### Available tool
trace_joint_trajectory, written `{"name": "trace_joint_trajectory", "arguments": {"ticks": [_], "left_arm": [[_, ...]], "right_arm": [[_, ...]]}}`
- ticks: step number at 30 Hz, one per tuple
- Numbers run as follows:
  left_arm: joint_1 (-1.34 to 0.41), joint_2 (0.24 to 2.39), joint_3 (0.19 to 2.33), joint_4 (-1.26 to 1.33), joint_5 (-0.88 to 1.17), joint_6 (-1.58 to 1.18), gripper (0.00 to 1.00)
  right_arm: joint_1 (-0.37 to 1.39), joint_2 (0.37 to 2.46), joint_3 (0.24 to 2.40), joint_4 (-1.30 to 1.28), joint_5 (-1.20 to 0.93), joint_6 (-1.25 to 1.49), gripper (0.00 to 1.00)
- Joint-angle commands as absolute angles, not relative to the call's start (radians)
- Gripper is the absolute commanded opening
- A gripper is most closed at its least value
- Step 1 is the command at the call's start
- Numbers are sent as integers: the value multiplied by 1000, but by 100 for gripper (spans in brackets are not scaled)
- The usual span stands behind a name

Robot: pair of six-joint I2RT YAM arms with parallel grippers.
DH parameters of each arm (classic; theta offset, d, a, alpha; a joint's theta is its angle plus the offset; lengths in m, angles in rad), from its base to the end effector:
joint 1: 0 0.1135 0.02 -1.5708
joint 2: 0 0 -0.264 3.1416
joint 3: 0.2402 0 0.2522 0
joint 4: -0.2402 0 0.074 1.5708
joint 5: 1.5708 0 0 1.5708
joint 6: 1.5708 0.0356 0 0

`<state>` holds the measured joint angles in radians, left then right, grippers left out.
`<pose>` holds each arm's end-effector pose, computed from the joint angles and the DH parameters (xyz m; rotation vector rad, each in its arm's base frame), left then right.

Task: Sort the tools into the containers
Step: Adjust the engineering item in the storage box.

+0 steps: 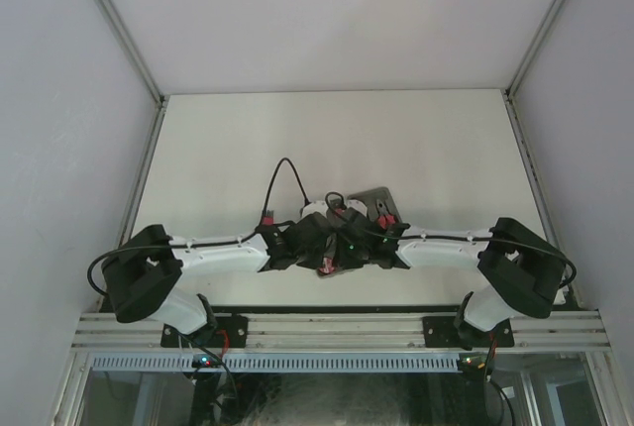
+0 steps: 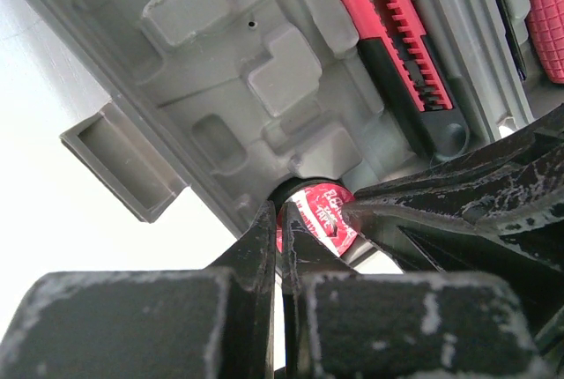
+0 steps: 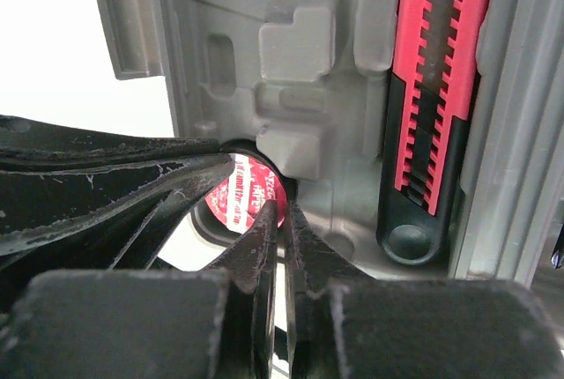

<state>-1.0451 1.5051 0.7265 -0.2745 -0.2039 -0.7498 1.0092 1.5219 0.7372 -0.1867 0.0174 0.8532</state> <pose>0.1433 -0.2326 0.1530 0.3174 2.6197 -0.3777 0.1521 0.2406 0.1561 -0.2028 2.6878 0.6543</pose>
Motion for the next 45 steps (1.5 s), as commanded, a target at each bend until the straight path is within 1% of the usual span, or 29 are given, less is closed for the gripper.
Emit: {"name": "trace_joint_trajectory", "arguments": {"ticks": [1,4,8,12,17,20,26,29,34,40,45], "left_arm": [[-1053,1626,578,-409,-165,-757,0],[-1053,1534,566,-385,-160,-745,0],[-1054,1466,586,-375,-156,-723,1],[-1054,1416,594,-346,-134,-708,12],[-1052,1356,601,-332,-124,-692,29],[-1046,1323,608,-324,-107,-689,34],[-1026,1270,634,-349,-104,-688,34],[-1021,1246,642,-373,-117,-683,31],[-1016,1214,641,-384,-121,-677,29],[-1014,1245,639,-381,-112,-676,22],[-1010,1224,629,-379,-123,-676,22]], "right_arm": [[1024,1471,720,-60,-69,890,0],[1014,1453,711,-56,-75,889,0],[1009,1463,712,-62,-75,887,0],[1008,1478,707,-58,-74,893,1],[1009,1479,699,-64,-63,902,1],[1008,1478,698,-67,-57,903,1],[1008,1478,694,-66,-54,905,1],[1009,1478,693,-66,-54,905,1],[1009,1478,691,-59,-56,907,1],[1019,1450,689,-44,-56,898,1],[1031,1396,689,-50,-23,879,3]]}}
